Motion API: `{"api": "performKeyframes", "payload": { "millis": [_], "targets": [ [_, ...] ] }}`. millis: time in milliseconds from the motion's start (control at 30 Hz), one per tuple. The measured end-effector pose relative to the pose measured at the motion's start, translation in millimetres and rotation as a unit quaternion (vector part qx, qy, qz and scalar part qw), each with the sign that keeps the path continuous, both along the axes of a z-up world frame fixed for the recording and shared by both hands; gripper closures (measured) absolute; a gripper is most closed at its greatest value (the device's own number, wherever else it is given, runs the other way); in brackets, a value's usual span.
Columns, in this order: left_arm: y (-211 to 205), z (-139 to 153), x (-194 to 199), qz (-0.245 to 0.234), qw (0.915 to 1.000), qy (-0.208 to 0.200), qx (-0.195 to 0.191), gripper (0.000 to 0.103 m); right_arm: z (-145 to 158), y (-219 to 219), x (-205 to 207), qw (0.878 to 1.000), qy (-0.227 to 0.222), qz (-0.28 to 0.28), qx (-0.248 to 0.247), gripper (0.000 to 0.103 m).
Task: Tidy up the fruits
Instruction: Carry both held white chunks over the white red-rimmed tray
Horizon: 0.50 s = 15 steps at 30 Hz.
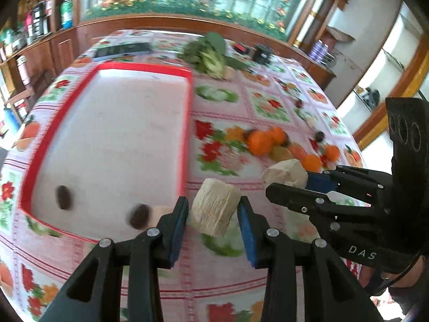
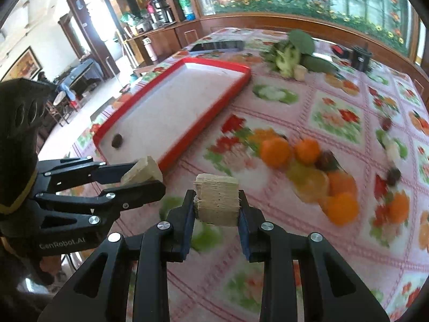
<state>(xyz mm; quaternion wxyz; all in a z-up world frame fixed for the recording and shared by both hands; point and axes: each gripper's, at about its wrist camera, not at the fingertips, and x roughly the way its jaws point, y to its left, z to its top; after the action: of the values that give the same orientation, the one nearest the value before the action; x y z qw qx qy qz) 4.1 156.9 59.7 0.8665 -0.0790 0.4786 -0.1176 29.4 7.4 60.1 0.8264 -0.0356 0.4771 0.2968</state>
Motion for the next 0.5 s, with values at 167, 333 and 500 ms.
{"api": "performKeyframes", "payload": {
  "millis": [167,333,500],
  "targets": [
    [46,1,11,0.048,0.9987,-0.002,0.014,0.062,2,41,20,1.0,0.001,0.022,0.008,0.075],
    [89,-5,24,0.095,0.995,0.003,0.031,0.062,-4,81,37,0.999,0.009,0.038,0.02,0.075],
    [115,-15,36,0.12,0.9919,0.014,0.038,0.062,-13,110,47,0.999,0.019,0.046,0.019,0.075]
  ]
}}
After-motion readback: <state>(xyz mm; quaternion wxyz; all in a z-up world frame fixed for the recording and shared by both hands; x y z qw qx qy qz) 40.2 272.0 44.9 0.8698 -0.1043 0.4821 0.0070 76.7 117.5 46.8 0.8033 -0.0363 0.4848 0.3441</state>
